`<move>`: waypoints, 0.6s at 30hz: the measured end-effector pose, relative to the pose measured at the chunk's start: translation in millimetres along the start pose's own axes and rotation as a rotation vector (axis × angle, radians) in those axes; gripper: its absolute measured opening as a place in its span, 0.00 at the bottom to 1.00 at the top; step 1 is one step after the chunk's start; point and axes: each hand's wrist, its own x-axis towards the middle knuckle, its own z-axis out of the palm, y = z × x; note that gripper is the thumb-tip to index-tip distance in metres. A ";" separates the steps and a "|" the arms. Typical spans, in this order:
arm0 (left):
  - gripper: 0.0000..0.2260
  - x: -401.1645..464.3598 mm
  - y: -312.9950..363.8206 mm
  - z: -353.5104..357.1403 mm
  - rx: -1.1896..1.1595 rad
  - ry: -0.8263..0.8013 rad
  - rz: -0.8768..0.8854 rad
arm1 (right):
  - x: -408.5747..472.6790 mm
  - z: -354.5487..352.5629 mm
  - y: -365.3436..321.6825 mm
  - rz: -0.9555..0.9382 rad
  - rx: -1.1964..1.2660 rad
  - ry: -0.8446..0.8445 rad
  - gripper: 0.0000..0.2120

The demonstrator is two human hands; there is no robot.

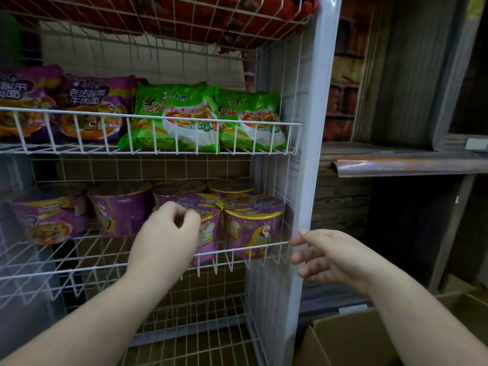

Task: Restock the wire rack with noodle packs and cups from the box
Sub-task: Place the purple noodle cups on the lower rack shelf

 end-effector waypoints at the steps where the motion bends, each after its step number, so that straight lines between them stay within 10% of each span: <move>1: 0.08 -6.6 5.5 3.4 -0.011 -0.019 0.015 | -0.5 -3.6 2.8 0.002 0.022 -0.009 0.16; 18: 0.08 -111.0 47.0 154.4 -0.073 -0.599 0.000 | -44.4 -140.9 134.4 0.326 -0.046 0.107 0.12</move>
